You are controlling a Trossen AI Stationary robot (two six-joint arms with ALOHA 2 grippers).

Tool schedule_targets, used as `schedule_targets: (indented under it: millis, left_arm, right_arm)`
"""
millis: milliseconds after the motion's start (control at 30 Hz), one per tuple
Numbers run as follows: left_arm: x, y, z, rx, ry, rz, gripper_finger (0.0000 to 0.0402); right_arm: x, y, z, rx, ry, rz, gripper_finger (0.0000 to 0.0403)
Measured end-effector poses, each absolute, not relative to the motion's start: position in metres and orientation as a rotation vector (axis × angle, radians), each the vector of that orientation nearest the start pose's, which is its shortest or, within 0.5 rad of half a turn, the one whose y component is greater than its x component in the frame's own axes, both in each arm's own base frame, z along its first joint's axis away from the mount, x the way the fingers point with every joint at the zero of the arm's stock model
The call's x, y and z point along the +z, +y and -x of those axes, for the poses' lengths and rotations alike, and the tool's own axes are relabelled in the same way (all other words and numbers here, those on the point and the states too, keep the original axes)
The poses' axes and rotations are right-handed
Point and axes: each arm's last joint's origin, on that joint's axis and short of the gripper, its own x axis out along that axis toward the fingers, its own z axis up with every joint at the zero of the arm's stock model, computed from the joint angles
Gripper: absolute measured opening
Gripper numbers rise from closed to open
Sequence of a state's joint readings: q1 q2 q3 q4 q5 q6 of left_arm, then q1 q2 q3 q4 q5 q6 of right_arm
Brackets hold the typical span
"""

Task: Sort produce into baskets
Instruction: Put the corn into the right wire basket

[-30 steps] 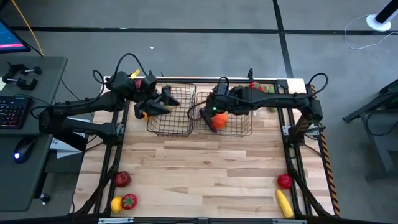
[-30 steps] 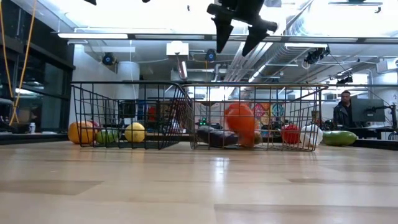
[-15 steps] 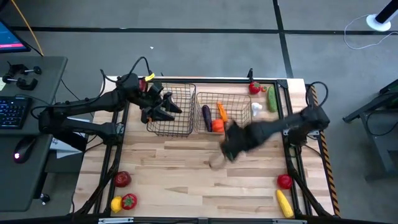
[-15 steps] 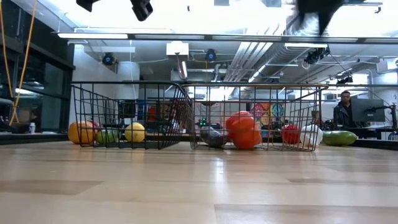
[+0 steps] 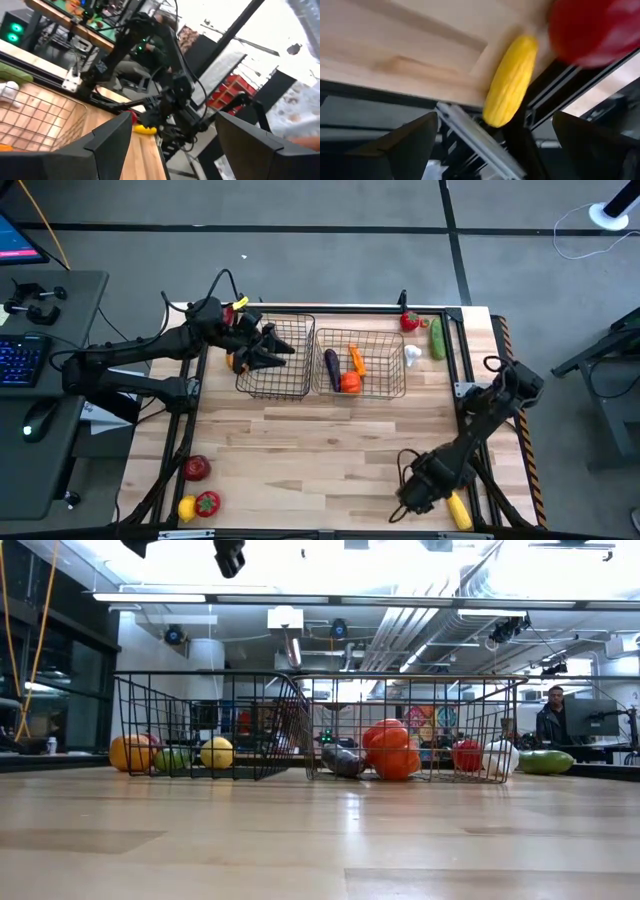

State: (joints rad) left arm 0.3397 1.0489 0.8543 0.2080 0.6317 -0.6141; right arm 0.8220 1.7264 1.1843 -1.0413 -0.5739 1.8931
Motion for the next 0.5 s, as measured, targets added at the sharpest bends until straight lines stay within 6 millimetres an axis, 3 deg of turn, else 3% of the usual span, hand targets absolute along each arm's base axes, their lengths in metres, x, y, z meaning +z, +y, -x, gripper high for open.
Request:
schedule_targets:
  millis: [233,500]
  left_arm:
    - [0.345,0.062,-0.224,-0.244,0.070,0.642,0.0275]
    - [0.345,0.063,-0.224,-0.227,0.065,0.644,0.0275]
  right_arm:
    - [0.184,0.240,-0.174,-0.915,1.980,-0.994,0.0387]
    - [0.160,0.246,-0.164,-0.829,1.972,-1.059,0.0387]
